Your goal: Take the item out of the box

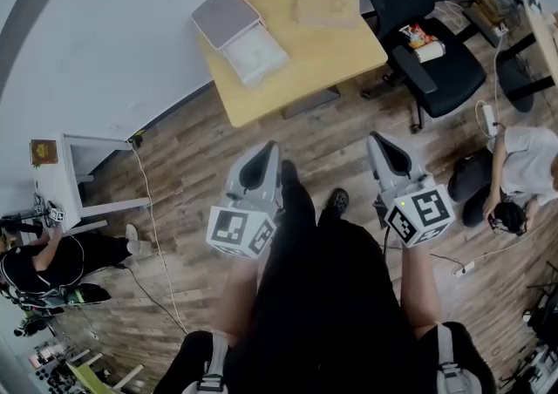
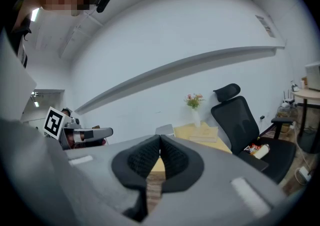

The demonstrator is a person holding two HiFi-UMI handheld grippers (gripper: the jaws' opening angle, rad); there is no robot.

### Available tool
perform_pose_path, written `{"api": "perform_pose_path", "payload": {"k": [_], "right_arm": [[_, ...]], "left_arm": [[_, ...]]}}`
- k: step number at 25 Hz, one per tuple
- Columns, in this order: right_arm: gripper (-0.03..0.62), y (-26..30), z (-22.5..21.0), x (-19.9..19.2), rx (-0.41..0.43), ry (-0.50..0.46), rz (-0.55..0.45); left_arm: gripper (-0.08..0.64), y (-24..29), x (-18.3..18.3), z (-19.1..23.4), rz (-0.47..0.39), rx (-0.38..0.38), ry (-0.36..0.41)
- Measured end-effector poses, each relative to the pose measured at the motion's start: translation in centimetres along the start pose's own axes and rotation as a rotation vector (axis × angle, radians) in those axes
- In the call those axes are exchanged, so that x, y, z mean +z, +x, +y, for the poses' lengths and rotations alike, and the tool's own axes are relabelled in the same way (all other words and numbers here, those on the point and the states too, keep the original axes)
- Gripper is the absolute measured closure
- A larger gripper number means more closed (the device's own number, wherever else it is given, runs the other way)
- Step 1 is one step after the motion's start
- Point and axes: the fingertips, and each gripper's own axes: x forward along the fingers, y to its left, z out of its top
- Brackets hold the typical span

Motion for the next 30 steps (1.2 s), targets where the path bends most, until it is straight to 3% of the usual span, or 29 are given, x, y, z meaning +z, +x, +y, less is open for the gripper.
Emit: {"api": "perform_pose_path", "payload": {"k": [11,30], "right_arm": [[0.589,4.7,1.3,0.4,-0.024,-0.013,0.061],[0.589,16.2,1.8,3.4,-0.082,-0.020,0.085]], "left_arm": [[0.551,0.4,0.5,5.2,-0.001,-0.001,-0.026],[0.551,6.6,3.5,16.3,-0.017,-0.064,-0.043]]}}
